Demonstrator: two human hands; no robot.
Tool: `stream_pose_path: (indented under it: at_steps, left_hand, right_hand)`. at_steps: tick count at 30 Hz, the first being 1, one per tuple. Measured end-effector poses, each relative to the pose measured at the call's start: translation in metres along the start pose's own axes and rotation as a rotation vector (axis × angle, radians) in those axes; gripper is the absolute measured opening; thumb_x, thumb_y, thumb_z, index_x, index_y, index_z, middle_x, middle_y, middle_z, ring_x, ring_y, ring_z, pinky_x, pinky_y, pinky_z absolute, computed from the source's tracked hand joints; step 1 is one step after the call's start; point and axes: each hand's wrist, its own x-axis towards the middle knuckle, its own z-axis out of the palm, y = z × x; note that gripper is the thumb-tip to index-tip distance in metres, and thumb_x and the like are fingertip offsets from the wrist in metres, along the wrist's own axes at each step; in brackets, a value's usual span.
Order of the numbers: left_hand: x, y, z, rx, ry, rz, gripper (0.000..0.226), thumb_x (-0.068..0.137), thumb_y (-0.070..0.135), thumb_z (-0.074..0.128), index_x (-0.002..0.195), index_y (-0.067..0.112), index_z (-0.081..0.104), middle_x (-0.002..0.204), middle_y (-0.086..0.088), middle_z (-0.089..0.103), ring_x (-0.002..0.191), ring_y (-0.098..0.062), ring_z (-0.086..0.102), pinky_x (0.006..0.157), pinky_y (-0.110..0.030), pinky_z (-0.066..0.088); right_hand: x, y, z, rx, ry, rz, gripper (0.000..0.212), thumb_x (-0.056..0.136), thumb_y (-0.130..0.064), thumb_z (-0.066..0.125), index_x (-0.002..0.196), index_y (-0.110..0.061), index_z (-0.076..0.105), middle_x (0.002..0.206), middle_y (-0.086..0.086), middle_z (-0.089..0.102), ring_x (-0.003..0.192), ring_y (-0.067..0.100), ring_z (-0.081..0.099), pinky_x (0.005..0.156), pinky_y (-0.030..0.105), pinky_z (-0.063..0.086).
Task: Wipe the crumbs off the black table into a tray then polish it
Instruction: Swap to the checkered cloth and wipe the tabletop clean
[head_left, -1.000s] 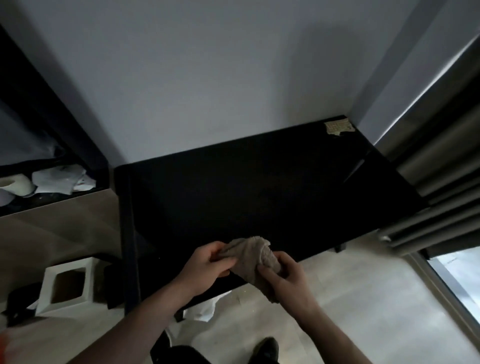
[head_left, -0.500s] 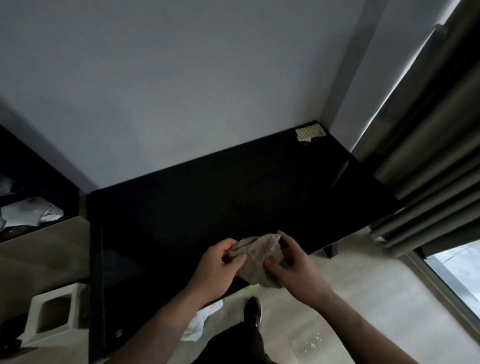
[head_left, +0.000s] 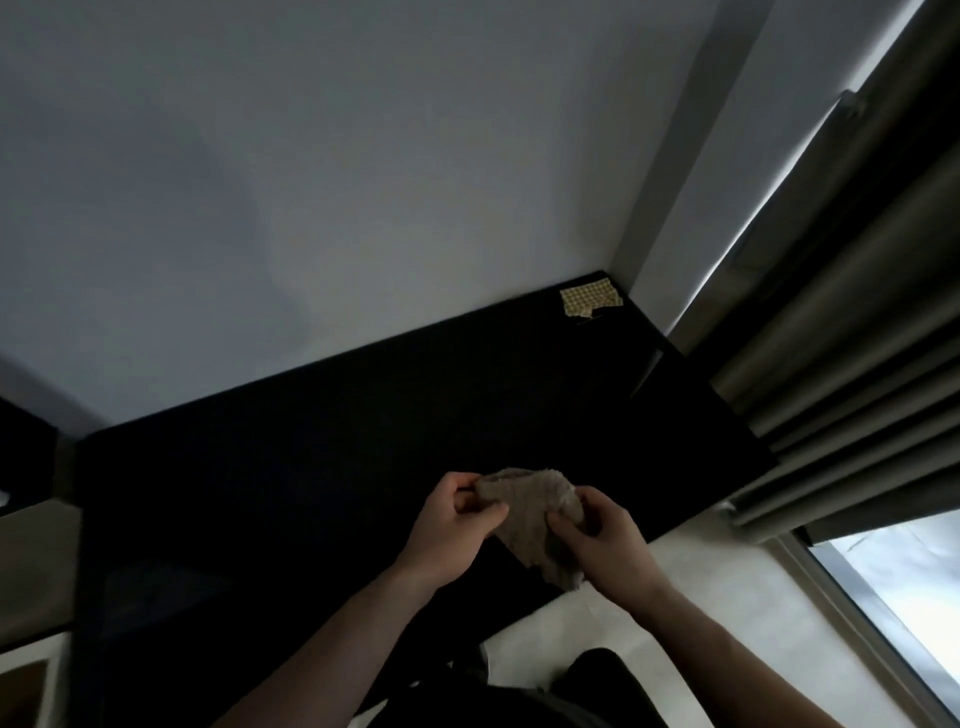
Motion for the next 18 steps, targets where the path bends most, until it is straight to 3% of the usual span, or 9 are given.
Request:
stream_pose_path:
  at_steps: [4,6,9,12,18]
  left_hand:
    - [0.023,0.018,0.010,0.061,0.073,0.000,0.040,0.087,0.024,0.075,0.117,0.027,0.048,0.113,0.006,0.063,0.101,-0.008,0.064,0.079,-0.024,0.053]
    - [0.034,0.022,0.014,0.121,0.083,0.023,0.034,0.087,0.027,0.074,0.112,0.029,0.052,0.111,0.007,0.062,0.101,-0.007,0.063,0.077,-0.023,0.049]
    - [0.052,0.032,0.027,0.202,0.041,0.069,0.020,0.088,0.025,0.071,0.106,0.030,0.063,0.109,0.007,0.066,0.105,-0.006,0.063,0.085,-0.024,0.050]
    - [0.077,0.042,0.053,0.130,0.022,0.051,0.026,0.088,0.014,0.069,0.109,0.029,0.068,0.111,0.006,0.071,0.105,-0.005,0.066,0.095,-0.027,0.051]
    - [0.161,0.060,0.125,0.046,0.071,-0.028,0.037,0.085,0.000,0.067,0.113,0.022,0.067,0.112,0.003,0.072,0.105,-0.009,0.069,0.099,-0.032,0.053]
  right_hand:
    - [0.037,-0.006,-0.013,-0.003,-0.003,0.007,0.010,0.095,-0.028,0.074,0.104,-0.029,0.071,0.096,-0.003,0.077,0.088,0.007,0.075,0.080,0.031,0.063]
    - [0.060,-0.005,-0.021,-0.009,-0.009,0.005,0.011,0.094,-0.029,0.074,0.104,-0.031,0.071,0.096,-0.005,0.077,0.090,0.007,0.075,0.082,0.033,0.063]
    - [0.097,-0.005,-0.036,-0.022,-0.044,0.001,0.010,0.094,-0.030,0.074,0.103,-0.033,0.071,0.096,-0.010,0.076,0.090,0.004,0.074,0.081,0.031,0.063]
    - [0.139,0.002,-0.058,-0.068,-0.073,0.005,0.007,0.093,-0.029,0.074,0.097,-0.032,0.070,0.092,-0.013,0.075,0.085,0.003,0.073,0.077,0.028,0.061]
    - [0.230,0.024,-0.125,-0.156,-0.129,0.040,0.008,0.091,-0.029,0.074,0.094,-0.033,0.069,0.089,-0.007,0.076,0.083,0.004,0.072,0.078,0.035,0.061]
